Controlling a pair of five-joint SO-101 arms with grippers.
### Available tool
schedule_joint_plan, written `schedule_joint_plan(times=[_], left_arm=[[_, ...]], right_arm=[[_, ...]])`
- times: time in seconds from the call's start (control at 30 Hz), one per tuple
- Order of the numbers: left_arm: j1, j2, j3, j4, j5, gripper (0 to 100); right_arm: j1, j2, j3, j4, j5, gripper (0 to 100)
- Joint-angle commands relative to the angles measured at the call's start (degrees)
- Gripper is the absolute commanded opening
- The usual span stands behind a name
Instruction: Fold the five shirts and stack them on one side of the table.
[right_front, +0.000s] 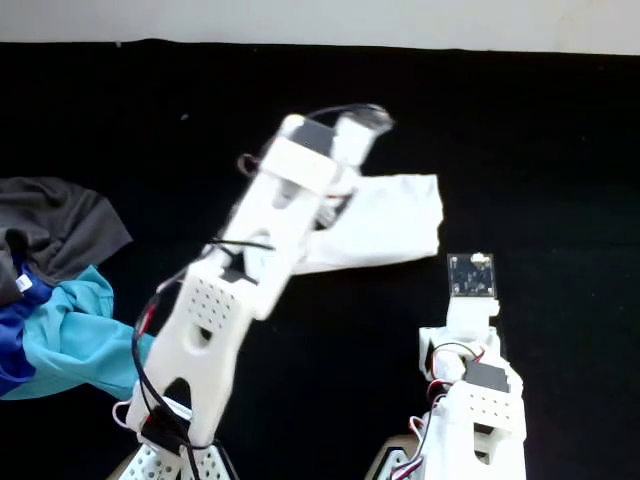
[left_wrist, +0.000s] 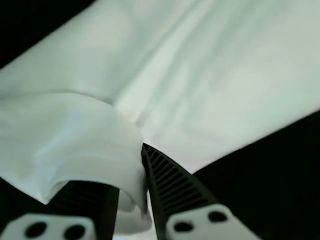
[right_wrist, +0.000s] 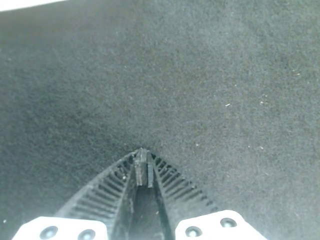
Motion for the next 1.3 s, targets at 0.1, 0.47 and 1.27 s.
schedule_joint_plan(times=[0.1,0.47,1.27], left_arm=[[-2.59,-1.89,-4.88,1.58,-0.44,1],[4.79,-8.75,-20.97,8.79,-0.35,1],[15.25,4.7,-21.14,-13.98,-0.62,1]], right_arm=[[-0.13,-0.13,0.48,-1.19,-0.44,0.7],[-0.13,-0.13,0.48,-1.19,-0.44,0.7],[-0.04,-0.13,0.48,-1.19,-0.44,0.7]])
